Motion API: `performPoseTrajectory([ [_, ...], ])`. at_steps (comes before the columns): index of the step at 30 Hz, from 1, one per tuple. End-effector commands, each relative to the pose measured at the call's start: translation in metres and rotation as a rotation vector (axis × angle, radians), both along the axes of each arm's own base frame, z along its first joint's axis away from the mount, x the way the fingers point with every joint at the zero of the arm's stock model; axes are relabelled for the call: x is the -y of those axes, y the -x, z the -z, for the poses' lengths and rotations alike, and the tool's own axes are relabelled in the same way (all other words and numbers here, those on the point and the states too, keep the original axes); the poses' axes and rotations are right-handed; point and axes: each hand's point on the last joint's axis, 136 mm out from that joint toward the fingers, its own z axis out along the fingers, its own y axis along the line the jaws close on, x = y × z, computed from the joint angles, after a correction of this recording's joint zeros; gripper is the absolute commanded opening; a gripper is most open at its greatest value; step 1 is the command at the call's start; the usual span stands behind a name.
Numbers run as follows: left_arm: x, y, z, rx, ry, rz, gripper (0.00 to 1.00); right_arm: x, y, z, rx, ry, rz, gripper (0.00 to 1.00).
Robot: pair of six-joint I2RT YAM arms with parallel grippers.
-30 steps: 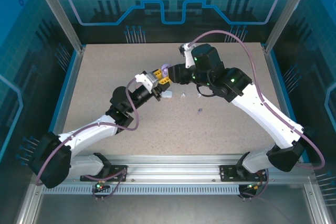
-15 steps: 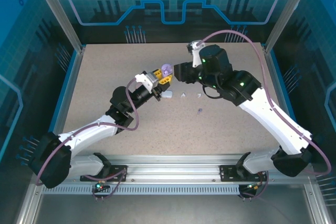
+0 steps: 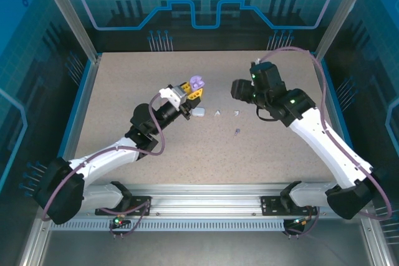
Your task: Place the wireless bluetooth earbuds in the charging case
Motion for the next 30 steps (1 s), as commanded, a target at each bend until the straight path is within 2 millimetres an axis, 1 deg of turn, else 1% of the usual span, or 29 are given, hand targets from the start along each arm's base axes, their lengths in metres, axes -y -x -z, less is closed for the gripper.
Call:
performPoseTrajectory([
  [1, -0.013, 0.007, -0.022, 0.038, 0.084, -0.032, 0.0, 0.029, 0.012, 0.07, -0.202, 0.016, 0.2, 0.66],
  [2, -0.014, 0.007, -0.023, 0.037, 0.091, -0.035, 0.0, 0.032, 0.014, 0.091, -0.254, 0.02, 0.234, 0.66],
  [3, -0.015, 0.007, -0.024, 0.035, 0.096, -0.036, 0.0, 0.033, 0.016, 0.107, -0.297, 0.017, 0.258, 0.66],
  [5, -0.016, 0.009, -0.026, 0.035, 0.107, -0.033, 0.0, 0.028, 0.019, 0.139, -0.384, 0.0, 0.285, 0.66],
  [6, -0.017, 0.009, -0.025, 0.033, 0.108, -0.034, 0.0, 0.024, 0.02, 0.153, -0.425, -0.008, 0.297, 0.66],
  [8, -0.017, 0.009, -0.024, 0.029, 0.11, -0.034, 0.0, 0.018, 0.021, 0.17, -0.476, -0.02, 0.32, 0.65],
  [10, -0.018, 0.01, -0.024, 0.027, 0.118, -0.032, 0.0, 0.013, 0.02, 0.182, -0.507, -0.025, 0.344, 0.65],
  [15, -0.019, 0.012, -0.021, 0.017, 0.13, -0.025, 0.0, -0.003, 0.013, 0.203, -0.581, -0.035, 0.373, 0.62],
  [19, -0.02, 0.013, -0.02, 0.014, 0.139, -0.023, 0.0, -0.009, 0.01, 0.22, -0.625, -0.014, 0.393, 0.59],
  [22, -0.021, 0.015, -0.021, 0.019, 0.14, -0.022, 0.0, -0.011, 0.008, 0.227, -0.642, 0.005, 0.399, 0.57],
  [30, -0.023, 0.018, -0.02, 0.024, 0.136, -0.021, 0.0, -0.01, 0.006, 0.241, -0.669, 0.045, 0.412, 0.5],
])
